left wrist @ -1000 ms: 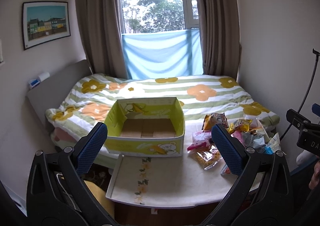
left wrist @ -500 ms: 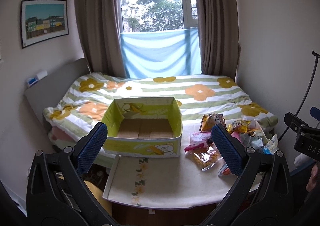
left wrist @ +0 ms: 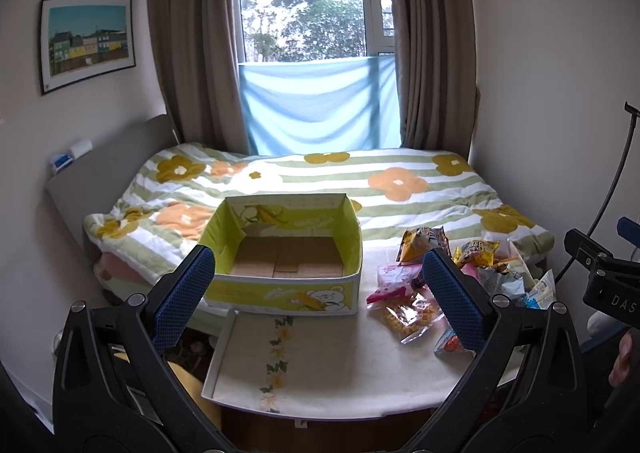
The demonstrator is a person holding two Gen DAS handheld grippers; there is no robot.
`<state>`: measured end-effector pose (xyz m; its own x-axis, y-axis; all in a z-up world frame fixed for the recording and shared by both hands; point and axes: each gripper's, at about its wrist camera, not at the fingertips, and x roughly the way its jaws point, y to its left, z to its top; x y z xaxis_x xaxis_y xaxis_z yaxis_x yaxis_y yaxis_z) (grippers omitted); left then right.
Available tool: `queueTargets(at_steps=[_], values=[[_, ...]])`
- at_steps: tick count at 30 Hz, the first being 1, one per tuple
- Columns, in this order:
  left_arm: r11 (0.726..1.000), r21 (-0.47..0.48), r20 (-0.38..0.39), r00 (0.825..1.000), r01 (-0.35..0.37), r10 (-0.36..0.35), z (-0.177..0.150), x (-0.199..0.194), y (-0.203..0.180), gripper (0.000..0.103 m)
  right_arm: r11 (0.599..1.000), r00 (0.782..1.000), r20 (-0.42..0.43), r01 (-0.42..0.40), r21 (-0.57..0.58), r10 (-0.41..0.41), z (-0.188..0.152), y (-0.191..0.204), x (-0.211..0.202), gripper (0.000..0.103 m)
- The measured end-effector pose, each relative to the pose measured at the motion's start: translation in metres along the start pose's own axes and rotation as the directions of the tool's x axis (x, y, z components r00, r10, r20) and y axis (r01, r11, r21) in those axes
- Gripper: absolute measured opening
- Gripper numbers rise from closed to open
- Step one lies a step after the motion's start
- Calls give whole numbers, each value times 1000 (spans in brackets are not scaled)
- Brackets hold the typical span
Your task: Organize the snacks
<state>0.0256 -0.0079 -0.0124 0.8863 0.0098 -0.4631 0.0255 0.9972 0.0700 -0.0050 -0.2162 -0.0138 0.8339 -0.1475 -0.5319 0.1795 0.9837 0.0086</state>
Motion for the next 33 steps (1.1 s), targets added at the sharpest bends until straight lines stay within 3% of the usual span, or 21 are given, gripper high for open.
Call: queueTargets(at_steps=[33], values=[[1000,-14,-12,1000,23,-23,-2,3,0,103,1000,1000,1,-4,-3,4,0,2,1,103]])
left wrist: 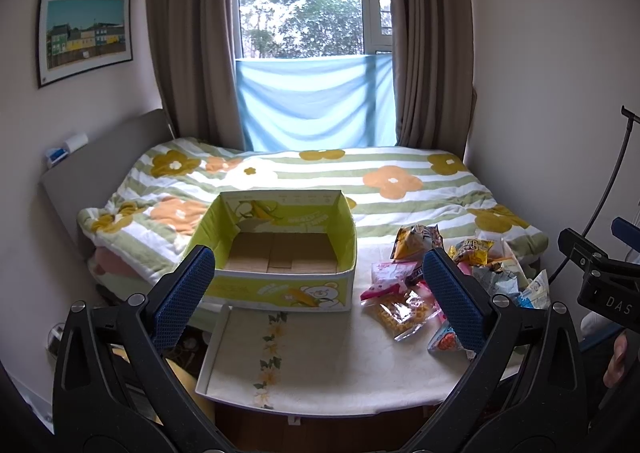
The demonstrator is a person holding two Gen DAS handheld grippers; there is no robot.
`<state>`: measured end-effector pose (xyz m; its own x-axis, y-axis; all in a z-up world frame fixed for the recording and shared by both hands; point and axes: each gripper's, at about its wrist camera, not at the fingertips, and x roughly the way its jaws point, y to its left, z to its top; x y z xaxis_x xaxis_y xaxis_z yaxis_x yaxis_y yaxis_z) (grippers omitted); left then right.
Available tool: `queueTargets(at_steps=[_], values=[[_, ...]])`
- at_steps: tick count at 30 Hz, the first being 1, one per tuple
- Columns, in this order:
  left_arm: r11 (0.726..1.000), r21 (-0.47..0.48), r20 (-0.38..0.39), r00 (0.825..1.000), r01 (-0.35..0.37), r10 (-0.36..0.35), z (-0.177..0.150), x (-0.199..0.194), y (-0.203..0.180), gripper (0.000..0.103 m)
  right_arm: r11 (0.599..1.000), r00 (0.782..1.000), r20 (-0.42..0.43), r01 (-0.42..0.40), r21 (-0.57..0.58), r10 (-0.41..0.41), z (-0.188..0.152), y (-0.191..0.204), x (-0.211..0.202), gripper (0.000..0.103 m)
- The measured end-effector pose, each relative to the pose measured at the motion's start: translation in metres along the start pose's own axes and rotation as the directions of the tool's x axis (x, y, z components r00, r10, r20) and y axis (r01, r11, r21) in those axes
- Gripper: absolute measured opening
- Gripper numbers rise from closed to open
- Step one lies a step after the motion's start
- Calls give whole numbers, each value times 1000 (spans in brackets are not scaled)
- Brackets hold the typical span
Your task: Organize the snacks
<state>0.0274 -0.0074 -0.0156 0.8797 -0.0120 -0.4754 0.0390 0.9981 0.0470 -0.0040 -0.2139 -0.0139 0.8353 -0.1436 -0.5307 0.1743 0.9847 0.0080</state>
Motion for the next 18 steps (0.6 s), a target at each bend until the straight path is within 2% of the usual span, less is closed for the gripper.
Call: queueTargets(at_steps=[6,11,15,18], values=[[1000,-8,-15,1000,9,-9,-3,1,-3,103,1000,1000,-7,2,3,-2,0,-2,0,103],[998,4,-83,995,57,-56,-10,15,-24,103,1000,1000,-29,-2,8,2,-1,-21,4,103],[994,22,-158,982,107,-102,-22,35,-54,103,1000,997,-76,-9,8,10,-9,-47,17,103],[989,30,-234,963,145,-134,-36,55,-83,103,1000,992,-125,-23,9,24,-16,-66,32,103]])
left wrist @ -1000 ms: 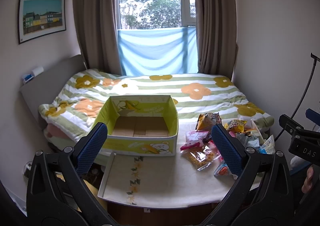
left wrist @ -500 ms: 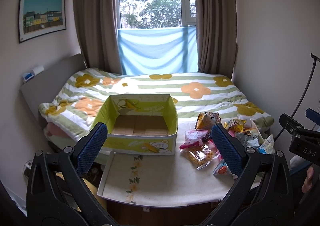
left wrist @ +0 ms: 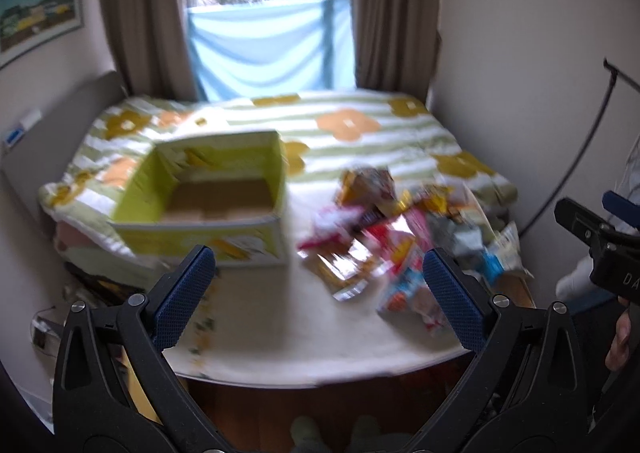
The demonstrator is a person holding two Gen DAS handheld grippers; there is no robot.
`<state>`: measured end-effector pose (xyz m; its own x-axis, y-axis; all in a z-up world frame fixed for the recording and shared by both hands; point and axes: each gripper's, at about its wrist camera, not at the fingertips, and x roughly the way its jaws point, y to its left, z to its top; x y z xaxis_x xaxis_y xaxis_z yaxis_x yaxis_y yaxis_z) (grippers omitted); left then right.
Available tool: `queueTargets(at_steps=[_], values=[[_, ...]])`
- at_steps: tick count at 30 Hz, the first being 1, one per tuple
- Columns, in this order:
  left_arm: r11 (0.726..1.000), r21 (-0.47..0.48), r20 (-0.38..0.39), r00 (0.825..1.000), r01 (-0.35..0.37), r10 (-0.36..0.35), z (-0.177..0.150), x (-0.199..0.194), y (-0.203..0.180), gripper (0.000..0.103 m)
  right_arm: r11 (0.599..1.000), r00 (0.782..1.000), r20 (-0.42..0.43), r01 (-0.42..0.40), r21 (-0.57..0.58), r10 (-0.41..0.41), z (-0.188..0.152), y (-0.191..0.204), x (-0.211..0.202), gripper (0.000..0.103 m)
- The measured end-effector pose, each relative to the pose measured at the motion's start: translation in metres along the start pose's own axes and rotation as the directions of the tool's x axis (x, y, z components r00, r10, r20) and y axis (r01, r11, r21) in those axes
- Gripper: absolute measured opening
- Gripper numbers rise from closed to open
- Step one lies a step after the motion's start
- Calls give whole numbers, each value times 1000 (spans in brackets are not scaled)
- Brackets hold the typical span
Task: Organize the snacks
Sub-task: 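Grasp the blue Oishi shrimp bag with the left tool while the right tool grasps the grey-green rice snack bag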
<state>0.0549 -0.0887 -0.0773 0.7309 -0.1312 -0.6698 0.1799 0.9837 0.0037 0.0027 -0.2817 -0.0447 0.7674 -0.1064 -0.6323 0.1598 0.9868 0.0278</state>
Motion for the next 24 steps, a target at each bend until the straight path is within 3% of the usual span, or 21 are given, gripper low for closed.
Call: queueTargets(at_steps=[6,12,21,24], values=[[993,28,-110,988,113,-109,-19,43,-43,103,998,996,-77,-52,20,53,-11,-33,31,103],[985,63,-213,966,162,-146,-37,91,-71,103,996,983,-162,-86,32,90,-19,-56,69,103],[934,240,-340,924,265,-175,-68,165,-113,103,994,957,-270,-105,8,104,-30,-64,130,103],[917,257,-363,909,306,-202,-77,182,-120,103,996,949,-305,-88,9,86,-31,-65,150,103]])
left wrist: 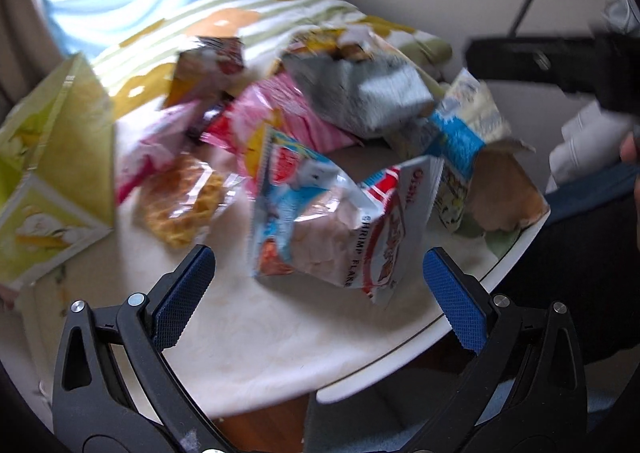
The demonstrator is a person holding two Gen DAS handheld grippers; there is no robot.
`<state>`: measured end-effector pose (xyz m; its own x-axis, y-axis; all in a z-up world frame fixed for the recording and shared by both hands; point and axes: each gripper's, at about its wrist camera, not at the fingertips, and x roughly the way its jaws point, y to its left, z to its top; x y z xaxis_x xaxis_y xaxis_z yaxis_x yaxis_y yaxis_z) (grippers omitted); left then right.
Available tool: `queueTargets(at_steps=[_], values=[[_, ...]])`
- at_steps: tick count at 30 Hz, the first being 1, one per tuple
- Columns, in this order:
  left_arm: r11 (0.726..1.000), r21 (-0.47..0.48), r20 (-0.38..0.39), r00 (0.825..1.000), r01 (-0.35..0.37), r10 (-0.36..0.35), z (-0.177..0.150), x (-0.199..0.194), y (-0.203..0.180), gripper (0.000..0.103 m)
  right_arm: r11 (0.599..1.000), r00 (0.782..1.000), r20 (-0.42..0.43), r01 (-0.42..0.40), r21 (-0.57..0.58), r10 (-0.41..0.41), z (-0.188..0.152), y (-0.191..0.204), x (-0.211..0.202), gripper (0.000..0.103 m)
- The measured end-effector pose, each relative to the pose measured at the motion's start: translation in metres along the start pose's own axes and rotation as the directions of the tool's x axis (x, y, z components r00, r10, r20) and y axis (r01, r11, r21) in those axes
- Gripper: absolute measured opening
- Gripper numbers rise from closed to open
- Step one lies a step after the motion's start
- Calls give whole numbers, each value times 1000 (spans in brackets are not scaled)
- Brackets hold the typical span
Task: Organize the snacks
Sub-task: 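Grasp the blue Oishi shrimp bag with the left tool while the right tool grasps the grey-green rice snack bag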
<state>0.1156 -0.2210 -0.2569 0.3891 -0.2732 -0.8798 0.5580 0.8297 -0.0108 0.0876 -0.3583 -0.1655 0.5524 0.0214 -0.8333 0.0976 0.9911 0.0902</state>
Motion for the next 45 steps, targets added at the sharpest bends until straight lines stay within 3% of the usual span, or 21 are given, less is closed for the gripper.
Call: queueTargets(at_steps=[9,17,27,30,34,39,45], values=[[998,55,-31,999,-5,7,13,46,-1,103,1000,996,-86,-21,-12,19,14,3,48,103],[996,65,-57,996,69,-66,30,76,8,103,998,988,-142,-62,-29,57,27,7,85,103],[983,85,-112,982,161,-151,51,113,16,103,982,958,-227,-186,-40,173,31,2,117,103],[981,89,-126,979,170,-158,55,122,19,96,980,955,-241,-190,-49,173,32,1,122,103],[975,76,-123,972,208,-198,60,121,23,80,977,949,-245,-210,-29,197,33,-1,125,103],[976,80,-121,973,205,-195,54,111,20,76,976,950,-239,-215,-25,203,33,-2,125,102],[978,68,-95,978,195,-188,56,92,32,75,975,950,-237,-219,-44,203,32,-1,122,89]])
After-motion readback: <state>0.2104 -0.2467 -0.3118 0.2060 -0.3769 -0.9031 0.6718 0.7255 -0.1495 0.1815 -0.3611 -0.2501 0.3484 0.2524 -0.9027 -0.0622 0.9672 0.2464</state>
